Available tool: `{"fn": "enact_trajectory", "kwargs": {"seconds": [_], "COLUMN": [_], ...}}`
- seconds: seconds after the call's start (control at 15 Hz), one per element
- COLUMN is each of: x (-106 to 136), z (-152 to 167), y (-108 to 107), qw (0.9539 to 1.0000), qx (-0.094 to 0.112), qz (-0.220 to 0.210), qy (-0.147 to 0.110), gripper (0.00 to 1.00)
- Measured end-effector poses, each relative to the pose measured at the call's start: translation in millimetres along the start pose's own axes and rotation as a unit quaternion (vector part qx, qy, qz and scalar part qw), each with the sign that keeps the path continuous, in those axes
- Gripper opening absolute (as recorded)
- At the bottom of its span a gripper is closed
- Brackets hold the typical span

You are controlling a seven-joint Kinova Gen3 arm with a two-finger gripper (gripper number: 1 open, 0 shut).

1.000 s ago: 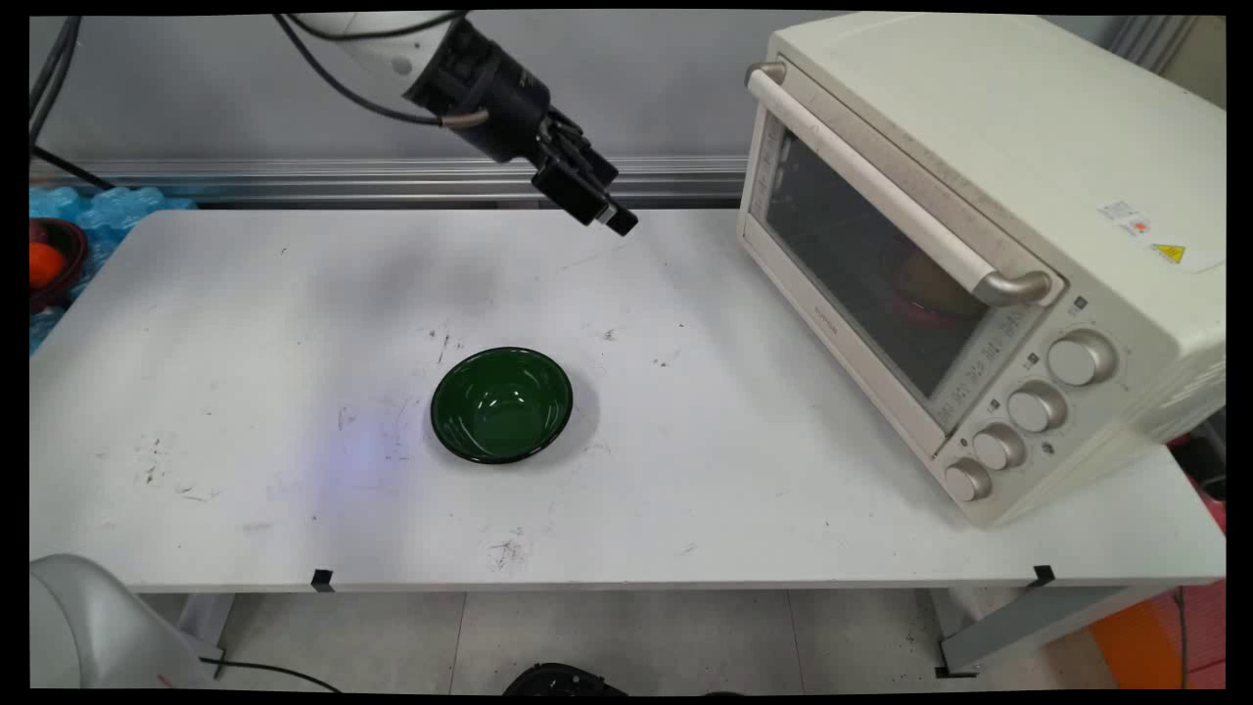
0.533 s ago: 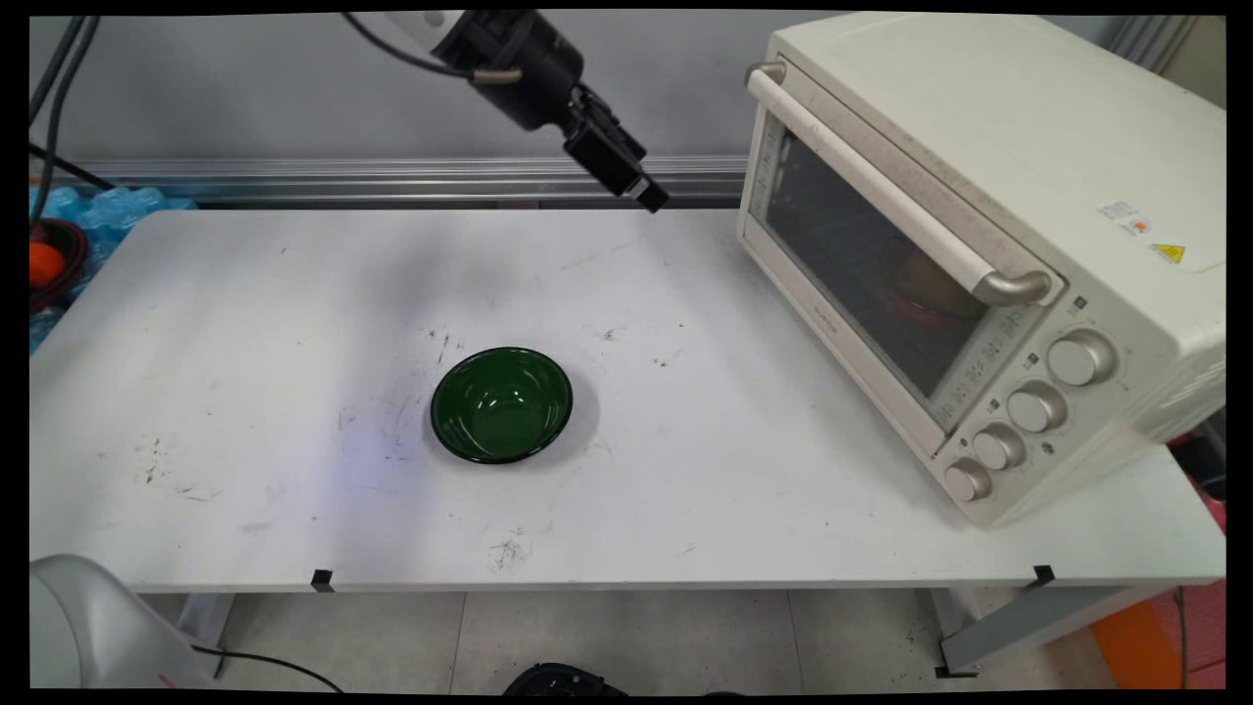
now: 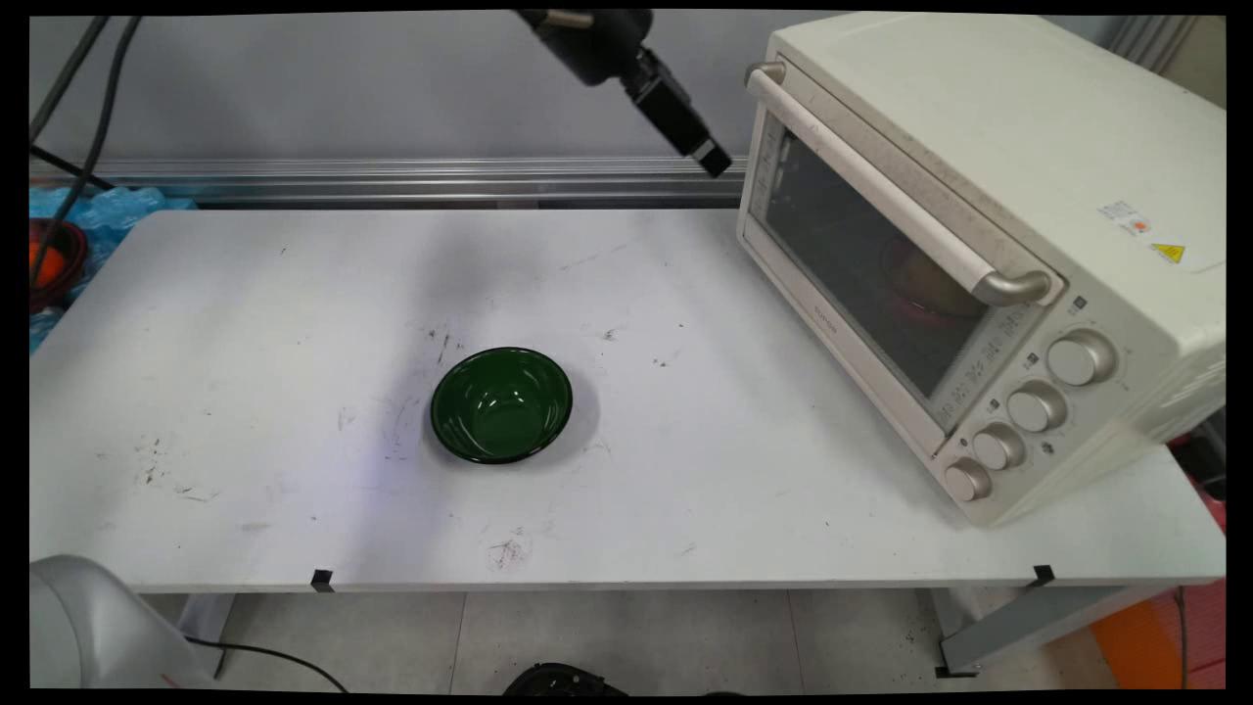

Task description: Open the oven

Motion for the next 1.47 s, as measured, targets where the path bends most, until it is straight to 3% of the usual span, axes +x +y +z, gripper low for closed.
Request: {"fn": "enact_trajectory", "kwargs": {"seconds": [0.53,1.0,1.47], "x": [51,88,107], "z": [19,39,63], "y": [13,48,83], "qw": [0.9999,0.9995,0.9989], "qx": [0.008,0.017,0.028], "qz": [-0.009,-0.024,-0.035], "qy": [-0.005,-0.010,-0.012], "gripper": [1.00,1.00,1.00]}}
